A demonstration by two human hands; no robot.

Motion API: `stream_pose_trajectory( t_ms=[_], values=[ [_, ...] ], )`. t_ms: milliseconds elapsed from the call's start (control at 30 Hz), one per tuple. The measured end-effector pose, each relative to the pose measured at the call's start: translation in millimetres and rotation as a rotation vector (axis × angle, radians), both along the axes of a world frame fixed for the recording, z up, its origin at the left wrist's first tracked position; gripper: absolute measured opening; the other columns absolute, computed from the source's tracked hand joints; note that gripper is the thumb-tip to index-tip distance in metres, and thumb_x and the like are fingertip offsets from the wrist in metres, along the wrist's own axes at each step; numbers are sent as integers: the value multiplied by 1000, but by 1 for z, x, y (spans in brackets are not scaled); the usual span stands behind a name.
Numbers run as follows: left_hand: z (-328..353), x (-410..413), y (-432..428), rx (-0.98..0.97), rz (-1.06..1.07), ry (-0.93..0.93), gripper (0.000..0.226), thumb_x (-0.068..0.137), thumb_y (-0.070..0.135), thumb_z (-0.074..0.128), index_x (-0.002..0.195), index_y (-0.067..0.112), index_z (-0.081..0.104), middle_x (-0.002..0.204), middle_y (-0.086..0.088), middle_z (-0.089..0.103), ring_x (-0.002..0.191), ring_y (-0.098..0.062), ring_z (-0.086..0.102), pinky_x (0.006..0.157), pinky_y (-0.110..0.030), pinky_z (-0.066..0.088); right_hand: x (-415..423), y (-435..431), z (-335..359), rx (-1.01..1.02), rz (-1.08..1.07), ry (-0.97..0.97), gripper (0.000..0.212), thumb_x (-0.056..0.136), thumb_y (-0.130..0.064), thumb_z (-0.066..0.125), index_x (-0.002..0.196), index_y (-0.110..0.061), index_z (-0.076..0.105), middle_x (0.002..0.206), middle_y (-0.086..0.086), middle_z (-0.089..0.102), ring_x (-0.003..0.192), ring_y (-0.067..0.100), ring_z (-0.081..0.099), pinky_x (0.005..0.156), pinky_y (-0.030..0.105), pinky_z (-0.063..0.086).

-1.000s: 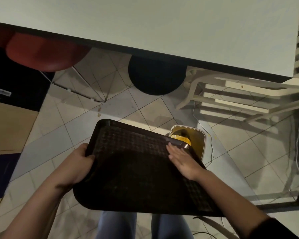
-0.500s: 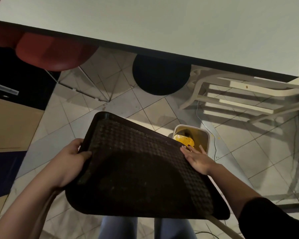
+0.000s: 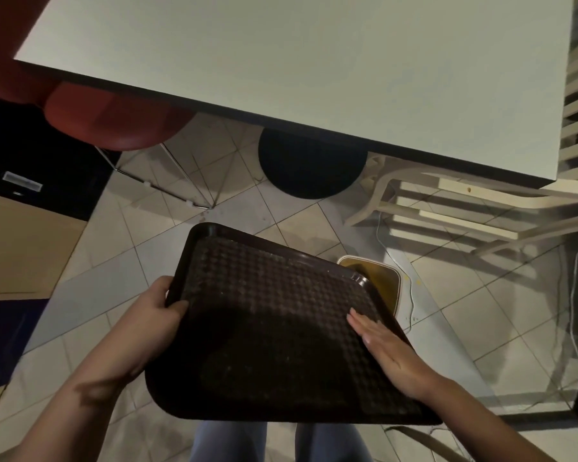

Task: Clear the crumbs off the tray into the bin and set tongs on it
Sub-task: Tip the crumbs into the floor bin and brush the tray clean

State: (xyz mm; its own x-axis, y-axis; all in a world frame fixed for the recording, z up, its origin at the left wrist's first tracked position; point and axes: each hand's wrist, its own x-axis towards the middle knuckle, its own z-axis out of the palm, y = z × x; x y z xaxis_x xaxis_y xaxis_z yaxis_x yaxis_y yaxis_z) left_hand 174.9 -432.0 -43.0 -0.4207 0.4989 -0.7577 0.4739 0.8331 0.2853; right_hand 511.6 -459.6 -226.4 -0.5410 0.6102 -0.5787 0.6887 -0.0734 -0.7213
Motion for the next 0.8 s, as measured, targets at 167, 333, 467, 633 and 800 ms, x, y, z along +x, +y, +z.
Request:
stream_pose_trajectory(
  t_ms=[167,333,467,633,800],
  values=[
    [5,-4,0,-9,56,-79,27,95,11,51,120,23,50,102,-10,65,92,-32,65,91,-47,51,9,40,-42,50,231,-283,101,65,-77,-26,148,-31,9,156,-12,11,142,3,3,114,38,-17],
    [2,-5,-5,-1,-9,21,37,96,14,49,132,21,47,120,-12,61,108,-33,59,99,-47,46,-7,69,-41,137,140,-437,71,89,-57,-7,149,-23,10,157,-5,0,144,11,-3,114,43,-14],
    [-6,14,-4,30,-16,-20,39,98,14,46,136,16,43,111,-7,59,99,-26,59,84,-38,48,-91,49,31,137,25,57,48,101,-37,11,147,-28,5,151,-16,-8,141,1,-8,118,33,-7],
    [-15,36,-4,87,-25,-76,39,97,17,46,136,15,44,86,10,54,77,-5,54,60,-23,42,-176,56,79,170,216,361,49,102,-37,12,148,-28,1,158,-8,-4,142,2,-9,115,24,-10],
    [-9,40,-8,73,-12,-92,39,97,18,47,136,18,43,88,12,53,79,-7,55,60,-23,42,-132,76,22,141,138,130,49,102,-39,9,149,-28,0,156,-12,-8,140,2,-10,118,34,-5]
  ],
)
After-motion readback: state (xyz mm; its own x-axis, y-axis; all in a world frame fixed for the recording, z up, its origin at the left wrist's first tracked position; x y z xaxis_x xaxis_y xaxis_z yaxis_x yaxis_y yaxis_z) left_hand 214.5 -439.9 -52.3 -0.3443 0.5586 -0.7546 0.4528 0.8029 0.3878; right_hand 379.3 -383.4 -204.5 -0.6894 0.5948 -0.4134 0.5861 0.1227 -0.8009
